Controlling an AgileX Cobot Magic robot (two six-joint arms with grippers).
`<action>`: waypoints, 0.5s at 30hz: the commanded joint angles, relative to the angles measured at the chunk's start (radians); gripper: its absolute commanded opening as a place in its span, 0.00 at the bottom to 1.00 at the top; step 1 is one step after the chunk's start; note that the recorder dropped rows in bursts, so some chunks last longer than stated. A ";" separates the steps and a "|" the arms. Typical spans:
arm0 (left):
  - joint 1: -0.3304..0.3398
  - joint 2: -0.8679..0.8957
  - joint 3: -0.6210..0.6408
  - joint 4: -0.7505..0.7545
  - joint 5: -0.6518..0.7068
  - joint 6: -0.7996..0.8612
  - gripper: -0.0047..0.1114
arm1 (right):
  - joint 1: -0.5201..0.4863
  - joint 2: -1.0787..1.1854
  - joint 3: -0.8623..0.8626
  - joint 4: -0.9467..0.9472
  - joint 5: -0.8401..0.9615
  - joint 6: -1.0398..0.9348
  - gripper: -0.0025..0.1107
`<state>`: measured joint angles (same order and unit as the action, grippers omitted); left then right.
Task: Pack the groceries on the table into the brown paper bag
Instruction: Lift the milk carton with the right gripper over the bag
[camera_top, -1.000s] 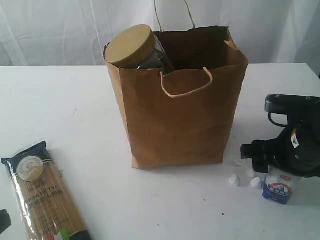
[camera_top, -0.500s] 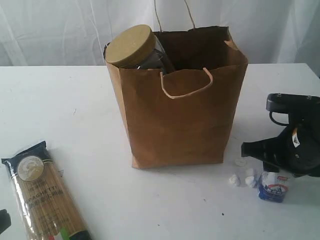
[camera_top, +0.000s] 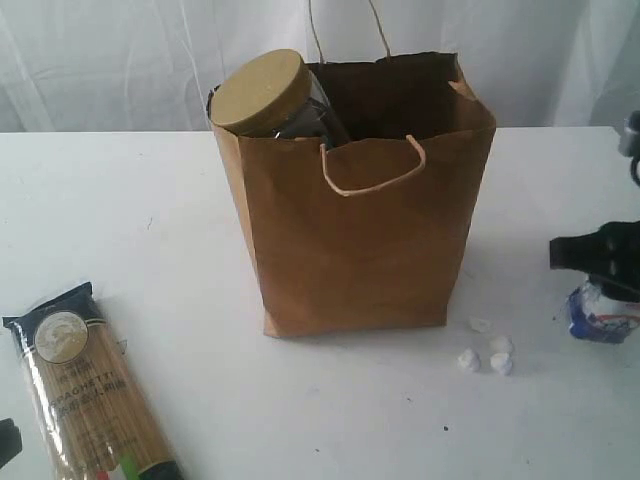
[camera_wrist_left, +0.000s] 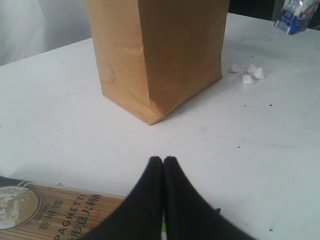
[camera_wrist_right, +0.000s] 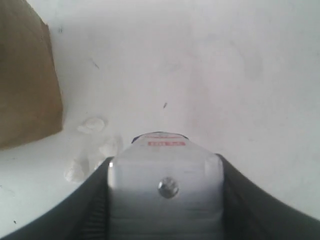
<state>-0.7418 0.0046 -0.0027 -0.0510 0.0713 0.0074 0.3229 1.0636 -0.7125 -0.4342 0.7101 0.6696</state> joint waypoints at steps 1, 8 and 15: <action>0.001 -0.005 0.003 -0.001 0.005 0.001 0.04 | -0.005 -0.141 -0.095 -0.029 0.007 -0.097 0.02; 0.001 -0.005 0.003 -0.001 0.005 0.001 0.04 | 0.016 -0.170 -0.358 0.131 -0.122 -0.413 0.02; 0.001 -0.005 0.003 -0.001 0.005 0.001 0.04 | 0.230 -0.045 -0.490 0.131 -0.150 -0.465 0.02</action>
<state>-0.7418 0.0046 -0.0027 -0.0510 0.0713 0.0074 0.5018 0.9720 -1.1739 -0.2990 0.5953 0.2280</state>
